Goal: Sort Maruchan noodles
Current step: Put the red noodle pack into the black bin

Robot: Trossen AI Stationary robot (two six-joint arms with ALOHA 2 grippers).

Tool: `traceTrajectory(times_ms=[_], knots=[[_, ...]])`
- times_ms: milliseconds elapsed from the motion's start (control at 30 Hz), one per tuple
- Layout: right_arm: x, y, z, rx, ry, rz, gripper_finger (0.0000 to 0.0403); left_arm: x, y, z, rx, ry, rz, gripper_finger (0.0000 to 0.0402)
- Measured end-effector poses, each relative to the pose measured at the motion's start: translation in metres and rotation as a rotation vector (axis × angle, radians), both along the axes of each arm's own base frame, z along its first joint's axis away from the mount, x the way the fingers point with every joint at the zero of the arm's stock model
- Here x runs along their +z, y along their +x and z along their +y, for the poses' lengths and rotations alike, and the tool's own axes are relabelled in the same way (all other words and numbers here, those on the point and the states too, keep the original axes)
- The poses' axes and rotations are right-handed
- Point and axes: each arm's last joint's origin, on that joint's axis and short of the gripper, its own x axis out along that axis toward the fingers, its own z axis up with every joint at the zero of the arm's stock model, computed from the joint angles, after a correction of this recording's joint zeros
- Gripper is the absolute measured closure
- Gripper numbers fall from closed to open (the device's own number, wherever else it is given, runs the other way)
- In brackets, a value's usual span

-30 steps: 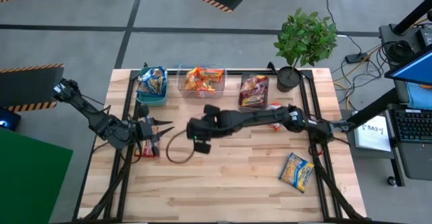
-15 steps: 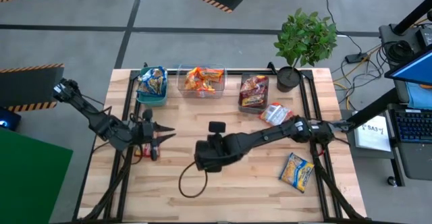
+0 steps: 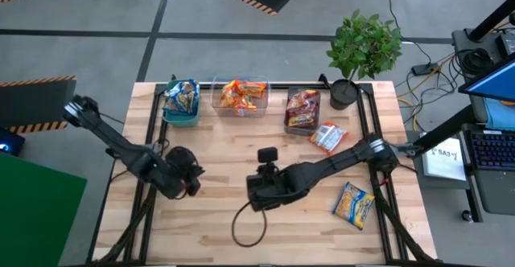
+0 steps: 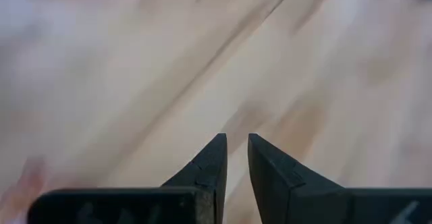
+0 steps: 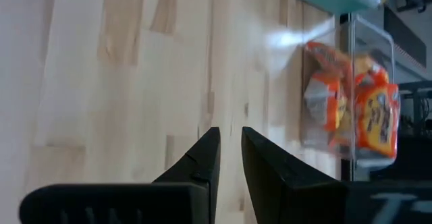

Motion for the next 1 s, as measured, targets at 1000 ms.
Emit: traceTrajectory(times_ms=[1000], knots=[[-0.035, -0.137, -0.05, 0.069, 0.259, -0.695, 0.0351, -0.078, 0.027, -0.002, 0.394, 0.027, 0.491, 0.0359]])
